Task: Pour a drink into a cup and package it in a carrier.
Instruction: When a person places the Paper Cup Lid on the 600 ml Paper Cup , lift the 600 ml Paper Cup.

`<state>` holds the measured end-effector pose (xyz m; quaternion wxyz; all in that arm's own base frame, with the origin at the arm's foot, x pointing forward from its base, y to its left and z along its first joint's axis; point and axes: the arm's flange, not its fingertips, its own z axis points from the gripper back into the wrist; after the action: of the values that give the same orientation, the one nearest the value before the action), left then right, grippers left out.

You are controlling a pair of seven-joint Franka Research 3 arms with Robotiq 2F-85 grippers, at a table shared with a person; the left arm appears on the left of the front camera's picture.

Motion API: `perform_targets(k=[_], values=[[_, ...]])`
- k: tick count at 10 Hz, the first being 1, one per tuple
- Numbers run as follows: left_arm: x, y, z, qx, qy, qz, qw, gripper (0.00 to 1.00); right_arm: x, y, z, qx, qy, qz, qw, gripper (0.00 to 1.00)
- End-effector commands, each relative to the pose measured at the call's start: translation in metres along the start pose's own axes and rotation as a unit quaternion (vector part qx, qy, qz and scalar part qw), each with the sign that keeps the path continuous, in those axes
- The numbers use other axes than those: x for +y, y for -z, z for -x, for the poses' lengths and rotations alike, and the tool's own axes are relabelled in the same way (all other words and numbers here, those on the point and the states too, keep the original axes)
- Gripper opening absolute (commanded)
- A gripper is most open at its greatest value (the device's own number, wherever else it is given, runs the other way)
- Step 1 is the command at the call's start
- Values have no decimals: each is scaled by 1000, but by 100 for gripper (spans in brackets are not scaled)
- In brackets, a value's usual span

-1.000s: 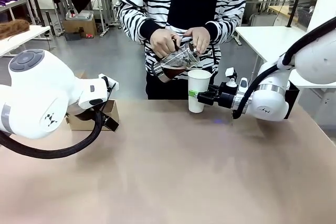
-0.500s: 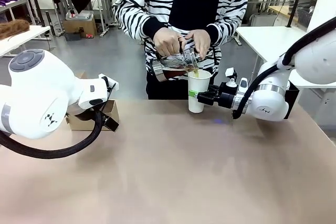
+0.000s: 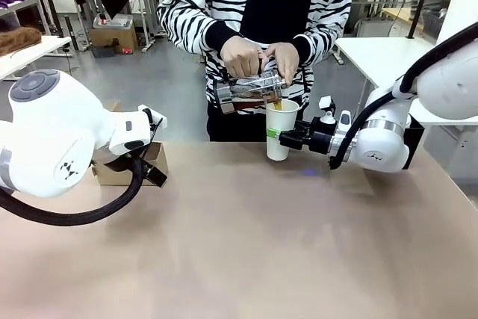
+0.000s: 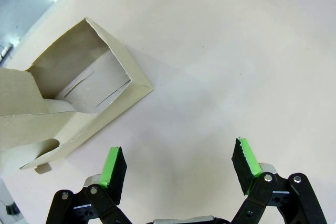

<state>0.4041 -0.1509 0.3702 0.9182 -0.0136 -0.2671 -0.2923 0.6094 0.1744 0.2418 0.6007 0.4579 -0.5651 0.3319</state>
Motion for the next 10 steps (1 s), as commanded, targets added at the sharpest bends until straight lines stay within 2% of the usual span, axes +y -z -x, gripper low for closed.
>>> perform_targets(k=[1, 10], values=[[0, 0, 0, 0, 0, 1, 1000, 100, 3, 0, -3, -2, 0, -1, 1000, 80], [0, 0, 0, 0, 0, 1, 1000, 100, 3, 0, -3, -2, 0, -1, 1000, 80]])
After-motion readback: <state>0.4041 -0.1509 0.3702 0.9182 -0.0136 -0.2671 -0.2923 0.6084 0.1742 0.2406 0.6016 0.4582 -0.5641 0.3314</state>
